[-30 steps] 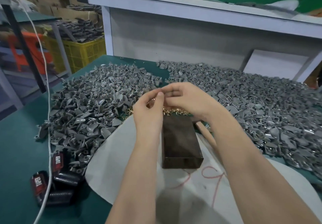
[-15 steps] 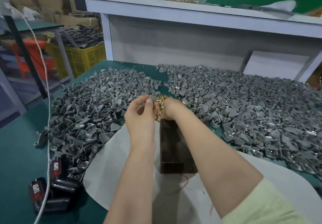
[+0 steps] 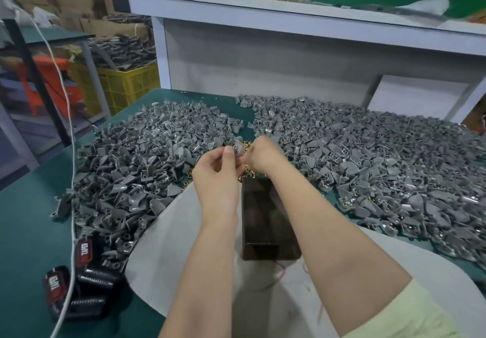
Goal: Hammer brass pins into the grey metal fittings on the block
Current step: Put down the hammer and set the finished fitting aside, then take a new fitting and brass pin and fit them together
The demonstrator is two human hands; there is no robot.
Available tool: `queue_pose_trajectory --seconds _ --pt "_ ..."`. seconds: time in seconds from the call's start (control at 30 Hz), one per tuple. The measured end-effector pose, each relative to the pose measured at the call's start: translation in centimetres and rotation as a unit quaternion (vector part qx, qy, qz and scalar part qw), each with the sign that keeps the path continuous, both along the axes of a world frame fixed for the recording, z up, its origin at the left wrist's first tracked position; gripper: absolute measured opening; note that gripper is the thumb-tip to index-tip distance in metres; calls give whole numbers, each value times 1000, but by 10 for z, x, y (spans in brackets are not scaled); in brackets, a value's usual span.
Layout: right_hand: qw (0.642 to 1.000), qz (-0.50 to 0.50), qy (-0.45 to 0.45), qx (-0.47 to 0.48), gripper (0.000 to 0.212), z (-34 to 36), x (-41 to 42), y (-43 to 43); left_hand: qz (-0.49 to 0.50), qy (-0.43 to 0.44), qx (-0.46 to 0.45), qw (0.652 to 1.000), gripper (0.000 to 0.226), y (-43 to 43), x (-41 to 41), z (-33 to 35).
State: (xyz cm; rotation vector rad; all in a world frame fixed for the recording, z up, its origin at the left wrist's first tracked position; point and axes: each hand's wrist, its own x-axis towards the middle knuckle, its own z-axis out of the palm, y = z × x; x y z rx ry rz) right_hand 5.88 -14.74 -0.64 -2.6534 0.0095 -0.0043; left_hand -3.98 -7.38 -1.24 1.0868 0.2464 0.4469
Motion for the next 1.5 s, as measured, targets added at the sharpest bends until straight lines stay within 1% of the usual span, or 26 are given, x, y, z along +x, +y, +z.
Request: queue_pose_trajectory --seconds 0.03,0.07,0.13,0.2,0.27,0.33,0.37,0.4,0.47,0.53,0.6,0.67,0.7,0.8,0.93,1.07,1.2,1.27,1.33,1.37,1.43,1.5 --pt "998 -1 -22 56 9 5 -5 -8 1 -6 37 999 15 0 0 -1" --pt "992 6 -36 120 13 12 -12 -16 -1 -12 90 996 16 -1 0 -3" --pt "976 11 -51 211 21 23 -28 -36 -20 -24 230 973 18 -3 -1 -5" --pt "963 22 -38 267 16 30 -45 -55 -45 -19 368 929 16 -8 -4 -7" --pt "955 41 -15 293 12 34 -62 -71 -74 11 480 874 10 -13 -5 -8" --pt "956 53 0 289 13 32 -75 -79 -98 59 564 817 10 -16 -6 -10" --pt "957 58 1 286 12 29 -80 -81 -108 81 582 802 11 -16 -6 -10" --pt "958 61 0 279 10 27 -85 -81 -115 95 583 799 11 -16 -7 -9" --pt "967 54 -17 249 13 19 -91 -79 -125 104 564 809 9 -14 -9 -8" --pt "981 47 -58 182 14 11 -92 -76 -125 107 558 813 10 -14 -10 -6" --pt "990 55 -94 93 8 7 -91 -75 -123 116 567 807 9 -15 -11 -5" --pt "990 69 -110 53 3 3 -92 -74 -125 122 575 799 5 -16 -11 -5" --pt "989 79 -117 38 5 1 -91 -73 -125 123 579 796 5 -16 -10 -5" --pt "985 99 -137 -17 8 -2 -91 -69 -120 117 589 790 7 -16 -9 -7" --pt "982 114 -139 -63 10 3 -92 -64 -115 109 598 785 8 -17 -8 -7" --pt "955 160 -138 -208 13 13 -90 -55 -110 99 610 779 12 -16 -7 -9" --pt "934 187 -135 -274 22 19 -89 -47 -108 100 612 777 15 -15 -6 -8" --pt "930 195 -139 -278 22 19 -89 -47 -105 100 616 775 14 -15 -6 -8" --pt "945 186 -131 -234 16 18 -88 -52 -109 100 604 783 14 -15 -6 -8" --pt "960 174 -120 -183 14 17 -88 -56 -111 99 592 792 12 -15 -7 -8" --pt "984 148 -92 -48 15 17 -90 -69 -112 99 573 806 8 -15 -8 -8" --pt "988 118 -76 68 17 15 -92 -78 -112 102 568 809 7 -14 -8 -7"
